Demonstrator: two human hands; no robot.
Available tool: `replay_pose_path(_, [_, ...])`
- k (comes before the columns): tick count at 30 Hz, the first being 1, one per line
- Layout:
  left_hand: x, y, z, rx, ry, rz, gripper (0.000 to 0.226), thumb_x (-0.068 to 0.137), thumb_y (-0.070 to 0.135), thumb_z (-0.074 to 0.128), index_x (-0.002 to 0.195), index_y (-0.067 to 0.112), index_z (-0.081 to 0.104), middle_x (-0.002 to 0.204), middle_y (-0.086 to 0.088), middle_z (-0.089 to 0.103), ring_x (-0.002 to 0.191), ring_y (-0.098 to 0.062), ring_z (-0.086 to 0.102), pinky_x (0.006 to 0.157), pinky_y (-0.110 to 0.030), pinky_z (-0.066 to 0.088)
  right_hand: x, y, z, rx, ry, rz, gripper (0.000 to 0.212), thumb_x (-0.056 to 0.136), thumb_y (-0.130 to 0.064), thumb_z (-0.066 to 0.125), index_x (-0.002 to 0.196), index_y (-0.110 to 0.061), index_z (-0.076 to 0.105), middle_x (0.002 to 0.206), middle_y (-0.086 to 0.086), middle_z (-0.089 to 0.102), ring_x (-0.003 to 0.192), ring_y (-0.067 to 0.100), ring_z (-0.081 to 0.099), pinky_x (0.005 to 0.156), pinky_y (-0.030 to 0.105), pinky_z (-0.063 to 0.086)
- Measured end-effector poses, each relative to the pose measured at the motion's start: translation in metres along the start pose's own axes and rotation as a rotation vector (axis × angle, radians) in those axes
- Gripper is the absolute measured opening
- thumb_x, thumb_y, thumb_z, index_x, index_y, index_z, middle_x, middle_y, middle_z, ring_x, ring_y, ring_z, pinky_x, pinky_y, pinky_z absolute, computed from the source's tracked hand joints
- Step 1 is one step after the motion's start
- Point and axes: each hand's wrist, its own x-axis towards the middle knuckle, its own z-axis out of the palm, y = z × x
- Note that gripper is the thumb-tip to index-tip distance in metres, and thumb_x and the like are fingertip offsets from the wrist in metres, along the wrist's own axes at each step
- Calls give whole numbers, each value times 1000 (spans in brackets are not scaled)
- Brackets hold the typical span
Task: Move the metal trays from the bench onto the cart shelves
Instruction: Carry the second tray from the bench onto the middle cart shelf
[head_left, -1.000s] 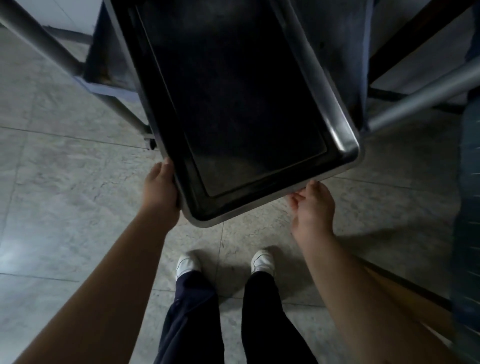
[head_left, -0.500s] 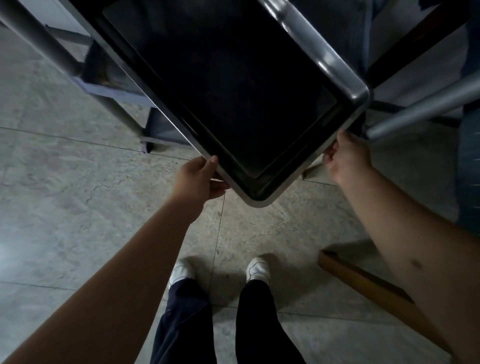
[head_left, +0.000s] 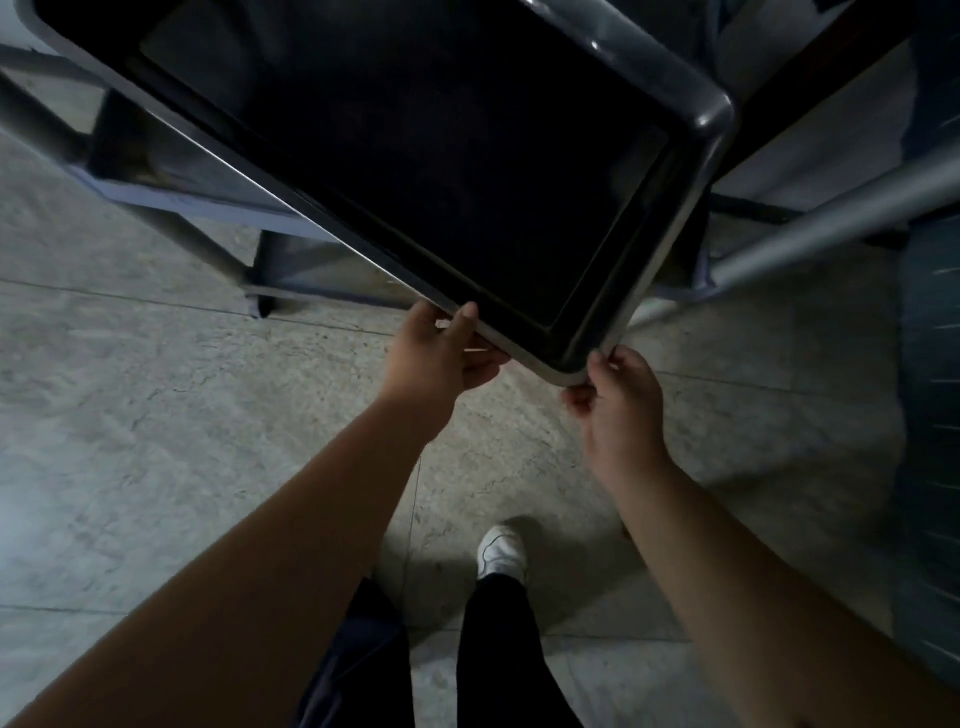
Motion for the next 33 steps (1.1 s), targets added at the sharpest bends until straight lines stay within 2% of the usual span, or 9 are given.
replay_pose_path(2, [10, 13, -1, -46, 7, -11, 16, 103, 25, 55, 111, 11, 54, 100, -9, 72, 89, -27, 75, 69, -34, 60, 14, -6, -1, 64, 34, -8, 14, 98, -10, 55, 90, -14, 65, 71, 0, 63, 57, 10, 54, 49, 22, 43])
replay_pose_path(5, [33, 51, -14, -186, 169, 67, 17, 103, 22, 56, 114, 13, 48, 105, -11, 62, 93, -24, 65, 83, -41, 59, 36, -23, -8, 94, 75, -4, 13, 97, -8, 57, 90, -14, 67, 74, 3, 59, 55, 8, 49, 46, 20, 39])
replay_pose_path(10, [56, 86, -13, -130, 193, 12, 3, 98, 9, 62, 99, 12, 61, 94, -7, 70, 80, -16, 72, 64, -24, 61, 73, -57, -15, 200, 165, 70, 21, 97, -11, 60, 77, -16, 59, 51, -6, 55, 41, 4, 45, 40, 15, 33])
replay_pose_path(14, [66, 79, 11, -212, 228, -8, 6, 96, 5, 64, 95, 11, 61, 99, -12, 69, 89, -20, 70, 63, -24, 61, 75, -53, -9, 456, 250, 228, 13, 94, -19, 65, 84, -12, 61, 54, -3, 63, 47, 5, 59, 44, 14, 46])
replay_pose_path(19, [83, 78, 27, -156, 212, 6, 8, 96, 8, 66, 89, 7, 62, 89, -11, 69, 75, -18, 71, 57, -21, 59, 88, -54, 31, 502, 227, 272, 6, 96, -9, 62, 90, -7, 62, 66, 5, 72, 58, 12, 72, 51, 19, 54])
replay_pose_path(22, [94, 84, 34, -86, 238, 10, 12, 95, 13, 67, 87, 8, 61, 86, -10, 70, 64, -13, 72, 53, -21, 58, 110, -68, 37, 432, 258, 264, 7, 94, -13, 65, 90, -8, 64, 78, 6, 70, 59, 14, 72, 50, 20, 54])
replay_pose_path(29, [110, 85, 34, 153, 222, 49, 17, 95, 25, 68, 86, 12, 62, 83, -7, 72, 57, -9, 72, 47, -21, 56, 135, -78, 33, 202, 208, 262, 14, 94, -22, 66, 85, -12, 63, 75, 3, 67, 56, 10, 69, 48, 18, 52])
replay_pose_path(31, [112, 85, 30, 241, 224, 60, 19, 94, 28, 69, 88, 12, 62, 91, -9, 73, 64, -12, 73, 49, -24, 57, 136, -78, 31, 148, 185, 278, 15, 95, -26, 65, 88, -13, 63, 79, 3, 66, 60, 11, 69, 47, 17, 51])
replay_pose_path(33, [114, 84, 25, 346, 206, 57, 23, 94, 32, 69, 96, 11, 61, 105, -16, 73, 81, -22, 75, 61, -31, 61, 133, -77, 31, 115, 167, 278, 19, 95, -30, 65, 88, -12, 62, 81, 3, 65, 65, 12, 69, 48, 18, 52])
